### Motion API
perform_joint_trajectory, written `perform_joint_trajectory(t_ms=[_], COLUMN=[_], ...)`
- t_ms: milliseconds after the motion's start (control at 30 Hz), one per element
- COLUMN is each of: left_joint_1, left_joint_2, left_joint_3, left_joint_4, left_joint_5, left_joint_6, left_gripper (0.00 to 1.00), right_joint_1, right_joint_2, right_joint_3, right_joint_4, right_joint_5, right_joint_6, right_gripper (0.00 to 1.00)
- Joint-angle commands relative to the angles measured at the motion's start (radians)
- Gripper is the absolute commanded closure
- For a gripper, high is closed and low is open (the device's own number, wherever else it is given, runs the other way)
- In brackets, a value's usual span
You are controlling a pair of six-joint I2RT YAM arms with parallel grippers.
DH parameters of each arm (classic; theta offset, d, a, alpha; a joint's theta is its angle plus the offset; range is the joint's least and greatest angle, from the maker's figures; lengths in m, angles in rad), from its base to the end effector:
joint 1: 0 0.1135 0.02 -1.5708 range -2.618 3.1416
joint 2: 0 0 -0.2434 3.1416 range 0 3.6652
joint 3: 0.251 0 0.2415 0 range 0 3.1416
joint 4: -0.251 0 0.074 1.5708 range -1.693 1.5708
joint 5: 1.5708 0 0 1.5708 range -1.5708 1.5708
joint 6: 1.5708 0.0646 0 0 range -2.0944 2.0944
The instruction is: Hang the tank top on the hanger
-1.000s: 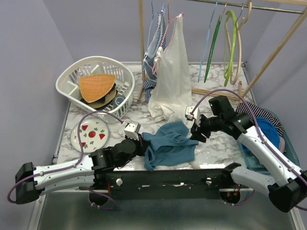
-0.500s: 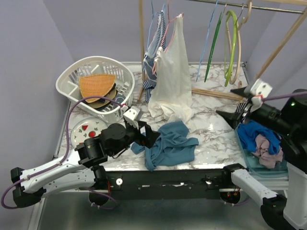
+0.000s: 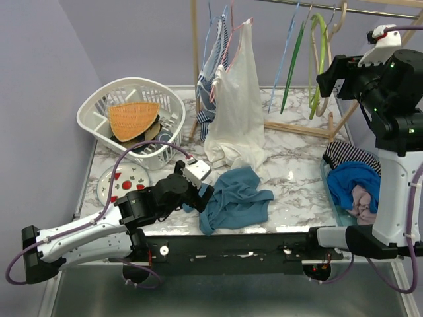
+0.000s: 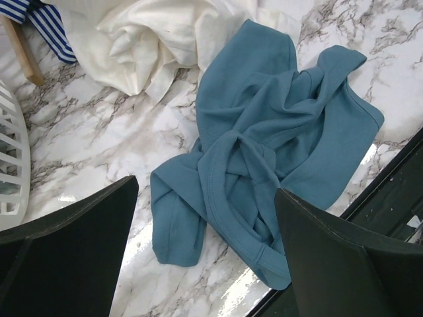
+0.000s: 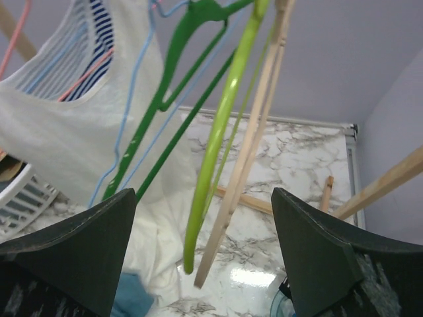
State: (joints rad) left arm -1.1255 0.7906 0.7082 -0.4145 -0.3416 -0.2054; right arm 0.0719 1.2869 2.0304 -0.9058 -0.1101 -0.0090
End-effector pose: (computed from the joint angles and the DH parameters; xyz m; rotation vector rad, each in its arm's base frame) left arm 0.1080 -0.1761 0.2627 0.7250 1.9395 -0.4776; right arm 0.2187 0.0229 0.5273 -0.1511 1.7276 0.1417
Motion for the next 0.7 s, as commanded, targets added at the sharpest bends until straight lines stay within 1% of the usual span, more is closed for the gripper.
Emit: perform_joint_trajectory(t_ms=[0,33,67,133,167,200,233,267,367,400,600,667], left_joint_1=[0.006,0.006,0.006,0.006,0.006,0.006,0.006,0.007,0.006,0.006,0.006,0.006], left_joint_2=[-0.054,-0.057,-0.063,-0.068,-0.068,-0.068,-0.068,-0.068,-0.070,-0.073,-0.080,-0.082], left_joint_3=[-0.007,-0.009,-0.010,-0.010,-0.009,-0.010,-0.007,-0.009,-0.009,-0.007,-0.009,-0.010], left_joint_4=[-0.012,-0.009,-0.010,-0.012,-0.013,-0.014,-0.015,-0.015,-0.017,-0.017,-0.017,-0.015], left_joint_5=[-0.034,-0.036,-0.037,-0.039,-0.039,-0.039,-0.037,-0.036,-0.030,-0.030,-0.031,-0.033], left_joint_6=[0.031,0.034,0.035,0.037,0.037,0.037,0.037,0.038,0.038,0.038,0.037,0.035], left_gripper=[0.01,0.01,0.01,0.01,0.01,0.01,0.01,0.01,0.01,0.01,0.01,0.01], right_joint_1=[-0.067,-0.067,-0.096,-0.115,-0.119,-0.124,-0.124,-0.123,-0.126,-0.127,-0.127,-0.129], right_joint_2=[0.061,0.068,0.071,0.091,0.095,0.107,0.112,0.120,0.140,0.144,0.201,0.224], right_joint_3=[0.073,0.068,0.068,0.083,0.083,0.080,0.074,0.065,0.056,0.054,0.063,0.068], right_joint_4=[0.025,0.037,0.054,0.056,0.056,0.058,0.058,0.056,0.061,0.061,0.061,0.061], right_joint_5=[0.083,0.067,0.056,0.018,0.000,-0.019,-0.042,-0.049,-0.048,-0.051,-0.057,-0.062], right_joint_6=[0.087,0.087,0.089,0.089,0.089,0.087,0.089,0.086,0.083,0.081,0.075,0.072], right_gripper=[0.14,0.15,0.17,0.22,0.26,0.34,0.35,0.39,0.41,0.44,0.46,0.50])
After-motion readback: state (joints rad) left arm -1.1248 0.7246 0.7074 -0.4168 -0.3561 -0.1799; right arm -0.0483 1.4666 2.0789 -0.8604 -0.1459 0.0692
